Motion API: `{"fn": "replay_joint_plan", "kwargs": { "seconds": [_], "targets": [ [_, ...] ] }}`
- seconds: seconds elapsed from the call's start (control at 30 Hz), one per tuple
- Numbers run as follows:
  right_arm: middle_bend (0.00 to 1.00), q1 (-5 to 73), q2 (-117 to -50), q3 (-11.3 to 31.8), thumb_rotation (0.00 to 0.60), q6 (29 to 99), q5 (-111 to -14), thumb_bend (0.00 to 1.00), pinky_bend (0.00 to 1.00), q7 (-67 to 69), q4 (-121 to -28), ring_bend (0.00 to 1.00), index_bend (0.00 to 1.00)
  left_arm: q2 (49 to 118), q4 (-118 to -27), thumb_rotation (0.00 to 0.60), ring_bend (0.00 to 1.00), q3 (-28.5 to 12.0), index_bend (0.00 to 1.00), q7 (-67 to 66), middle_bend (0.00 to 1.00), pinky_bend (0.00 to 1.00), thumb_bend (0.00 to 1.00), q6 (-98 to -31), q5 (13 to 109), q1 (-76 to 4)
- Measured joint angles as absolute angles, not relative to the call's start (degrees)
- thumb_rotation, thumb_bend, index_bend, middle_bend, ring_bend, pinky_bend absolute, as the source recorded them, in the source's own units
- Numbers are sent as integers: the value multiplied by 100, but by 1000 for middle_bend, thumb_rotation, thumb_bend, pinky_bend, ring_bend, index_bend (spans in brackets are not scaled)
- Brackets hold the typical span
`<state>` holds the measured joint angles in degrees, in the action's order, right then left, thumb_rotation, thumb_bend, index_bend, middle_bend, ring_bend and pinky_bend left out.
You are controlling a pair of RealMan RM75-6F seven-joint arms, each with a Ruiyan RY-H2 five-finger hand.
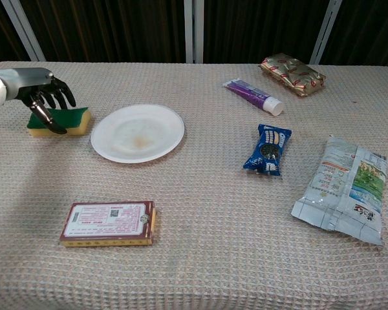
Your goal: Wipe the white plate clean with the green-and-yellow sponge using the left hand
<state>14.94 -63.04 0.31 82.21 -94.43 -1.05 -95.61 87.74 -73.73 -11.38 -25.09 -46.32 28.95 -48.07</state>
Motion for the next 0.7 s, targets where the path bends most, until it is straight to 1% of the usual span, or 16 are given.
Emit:
{"fn": "replay_joint_plan", "kwargs": {
  "seconds": [0.17,0.27,0.4,0.53,0.7],
  "targets": [
    [218,1482,-6314,41,600,8187,-9433,283,19,-138,-9566,0,186,8828,-7228,600,406,-1161,421,-2366,464,303,156,-4603,2968,-4799],
    [218,1471,-6306,51,600,8175,-9434,284,19,-168,-9595,0,187,8830,-7213,600,443,-1177,461,-2293,502,321,156,-4599,3070,-4792],
    [218,1442,-6300,66,600,8193,-9435,283,19,-178,-9610,0,187,8746,-7416,600,449,-1191,467,-2235,509,333,156,-4672,3279,-4772],
    [218,1436,-6310,71,600,8170,-9433,284,19,-178,-9606,0,187,8628,-7909,600,449,-1163,467,-2282,506,334,155,-4851,3682,-4781],
    [218,1426,-6308,83,600,8155,-9438,284,19,-181,-9609,0,187,8615,-8322,600,450,-1069,467,-2762,513,350,159,-5011,4008,-4978]
  ]
}}
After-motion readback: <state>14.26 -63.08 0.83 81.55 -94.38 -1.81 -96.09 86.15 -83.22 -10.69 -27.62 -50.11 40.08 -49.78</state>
